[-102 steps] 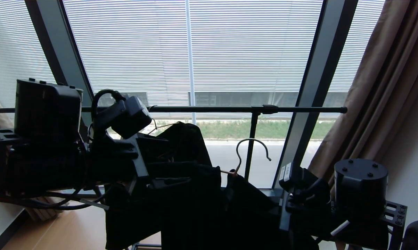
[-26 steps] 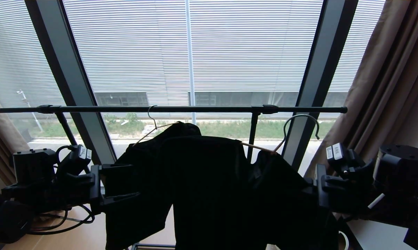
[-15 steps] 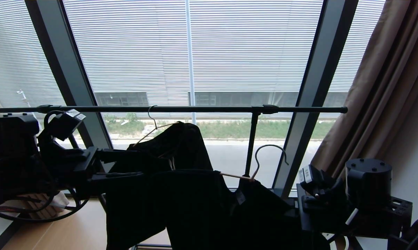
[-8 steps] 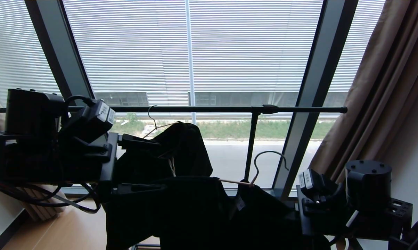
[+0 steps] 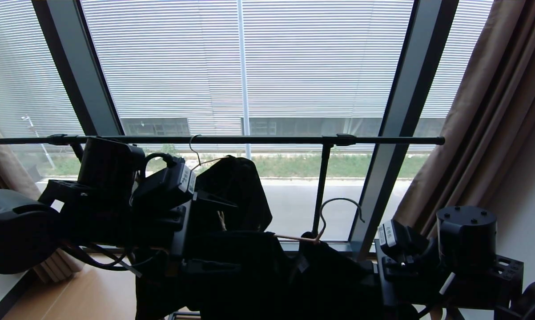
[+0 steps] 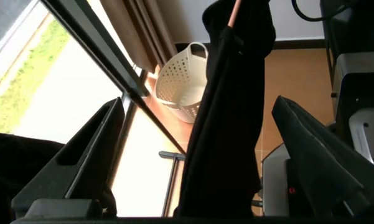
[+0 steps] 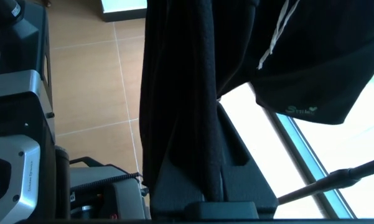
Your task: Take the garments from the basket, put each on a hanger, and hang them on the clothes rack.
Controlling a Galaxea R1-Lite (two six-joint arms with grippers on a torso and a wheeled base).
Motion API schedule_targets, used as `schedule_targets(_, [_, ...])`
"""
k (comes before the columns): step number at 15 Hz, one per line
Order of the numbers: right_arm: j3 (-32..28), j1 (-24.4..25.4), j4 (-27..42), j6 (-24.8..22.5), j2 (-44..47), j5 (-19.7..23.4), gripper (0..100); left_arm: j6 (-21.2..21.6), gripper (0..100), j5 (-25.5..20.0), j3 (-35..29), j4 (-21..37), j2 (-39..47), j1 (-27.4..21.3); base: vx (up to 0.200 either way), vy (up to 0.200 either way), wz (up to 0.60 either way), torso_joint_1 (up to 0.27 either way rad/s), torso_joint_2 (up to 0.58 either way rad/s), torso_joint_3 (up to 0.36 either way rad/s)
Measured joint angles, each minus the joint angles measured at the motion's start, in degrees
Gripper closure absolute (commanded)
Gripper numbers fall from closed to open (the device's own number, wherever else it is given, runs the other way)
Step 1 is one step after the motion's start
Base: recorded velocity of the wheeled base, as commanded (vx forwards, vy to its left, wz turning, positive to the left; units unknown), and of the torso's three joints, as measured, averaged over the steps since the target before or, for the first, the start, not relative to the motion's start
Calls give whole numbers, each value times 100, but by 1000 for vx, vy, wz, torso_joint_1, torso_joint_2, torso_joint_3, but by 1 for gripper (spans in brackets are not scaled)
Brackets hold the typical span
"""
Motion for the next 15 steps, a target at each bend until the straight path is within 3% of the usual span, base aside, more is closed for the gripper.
schedule_targets(8, [-11, 238, 1, 9, 20, 6, 100, -21, 0, 9, -71, -7, 367, -312, 0, 0, 0, 0, 0, 0])
schedule_targets(9, [-11, 255, 1, 6, 17, 6, 100, -33, 100, 11, -71, -7, 384, -321, 0, 0, 0, 0, 0, 0])
schedule_targets(11, [-5, 265, -5, 11, 17, -13, 100, -24, 100, 11, -71, -5, 408, -328, 0, 0, 0, 0, 0, 0])
schedule_targets(15, [-18, 273, -60, 22, 48, -456, 100, -22, 100, 9, -82, -5, 412, -317, 0, 0, 0, 0, 0, 0])
